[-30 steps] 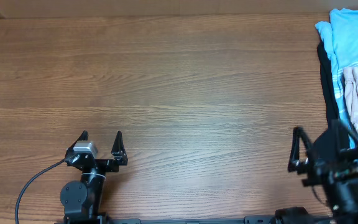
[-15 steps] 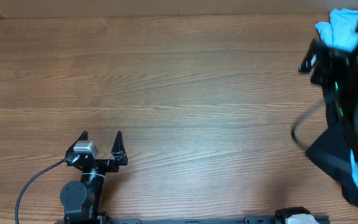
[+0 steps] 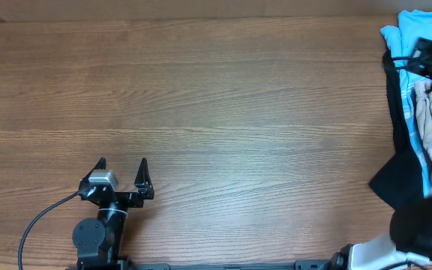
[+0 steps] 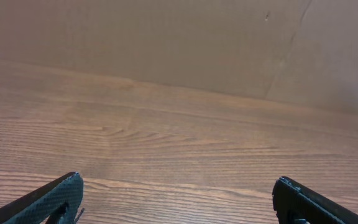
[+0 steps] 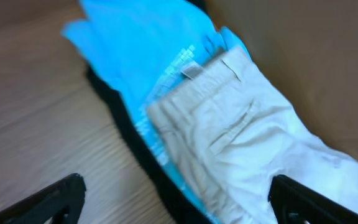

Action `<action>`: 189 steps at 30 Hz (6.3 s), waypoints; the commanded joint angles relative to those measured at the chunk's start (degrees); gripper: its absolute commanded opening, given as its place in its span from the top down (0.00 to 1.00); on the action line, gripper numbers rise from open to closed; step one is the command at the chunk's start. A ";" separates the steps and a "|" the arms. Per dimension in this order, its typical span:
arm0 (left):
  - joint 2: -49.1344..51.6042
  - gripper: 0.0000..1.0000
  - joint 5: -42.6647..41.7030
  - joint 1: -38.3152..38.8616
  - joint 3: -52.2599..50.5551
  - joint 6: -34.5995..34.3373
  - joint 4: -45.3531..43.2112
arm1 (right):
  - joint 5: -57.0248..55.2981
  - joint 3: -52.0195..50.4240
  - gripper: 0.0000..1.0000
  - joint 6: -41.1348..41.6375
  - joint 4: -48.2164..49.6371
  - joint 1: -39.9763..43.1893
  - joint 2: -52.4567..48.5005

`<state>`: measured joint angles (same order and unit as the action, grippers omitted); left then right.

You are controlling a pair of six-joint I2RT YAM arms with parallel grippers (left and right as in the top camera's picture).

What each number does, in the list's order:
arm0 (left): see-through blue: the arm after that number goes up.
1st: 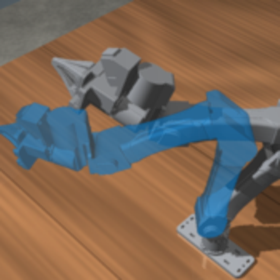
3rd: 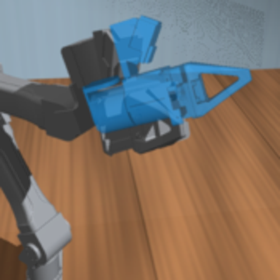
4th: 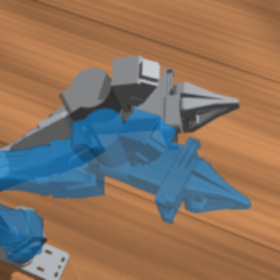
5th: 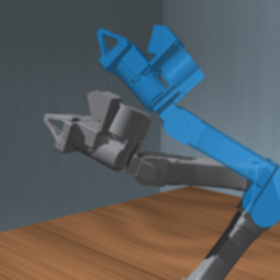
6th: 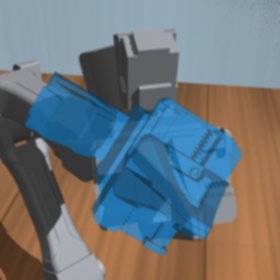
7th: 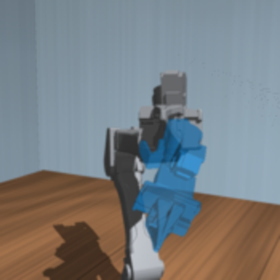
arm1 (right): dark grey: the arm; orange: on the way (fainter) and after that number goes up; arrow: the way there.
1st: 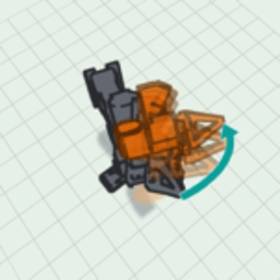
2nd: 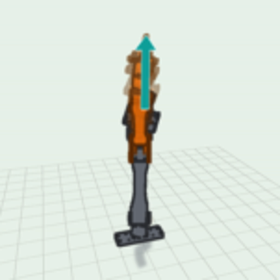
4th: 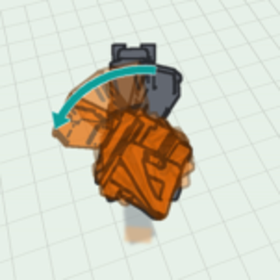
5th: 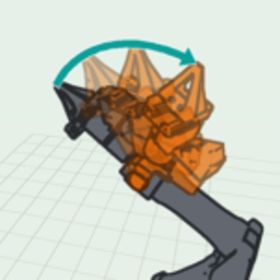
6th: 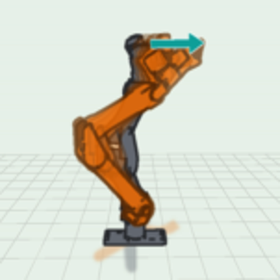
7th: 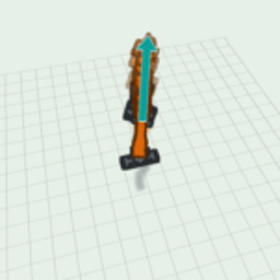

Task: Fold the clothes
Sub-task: 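Reach the right gripper into the clothes pile and grasp the beige khakis, then lift the khakis with the right gripper and lay them flat mid-table, then move the left gripper to the khakis' waistband end, right gripper to leg end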

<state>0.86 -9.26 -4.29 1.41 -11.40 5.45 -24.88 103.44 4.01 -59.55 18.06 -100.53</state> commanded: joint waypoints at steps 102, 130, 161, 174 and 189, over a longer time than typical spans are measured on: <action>-0.55 0.00 -0.76 0.20 -0.28 1.55 -0.20 | 35.34 0.98 0.96 -7.98 10.27 -13.77 7.52; -0.55 0.00 -0.76 0.20 -0.28 1.57 -0.17 | 38.01 -0.35 0.96 13.86 32.26 -66.66 -19.30; -0.55 0.00 -0.79 0.20 -0.28 1.53 -0.24 | 33.55 0.76 0.05 11.02 -13.92 -33.66 0.13; -0.50 0.00 -10.69 0.20 9.79 1.62 6.97 | 33.46 -1.07 0.20 10.97 -25.94 -23.76 0.13; 39.87 0.00 -6.91 0.20 59.98 8.28 54.55 | 33.73 -14.45 0.23 14.01 -21.99 -23.71 0.13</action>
<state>30.81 -16.71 -4.21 54.89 -6.42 55.40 7.27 93.12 16.69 -82.76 -5.93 -100.62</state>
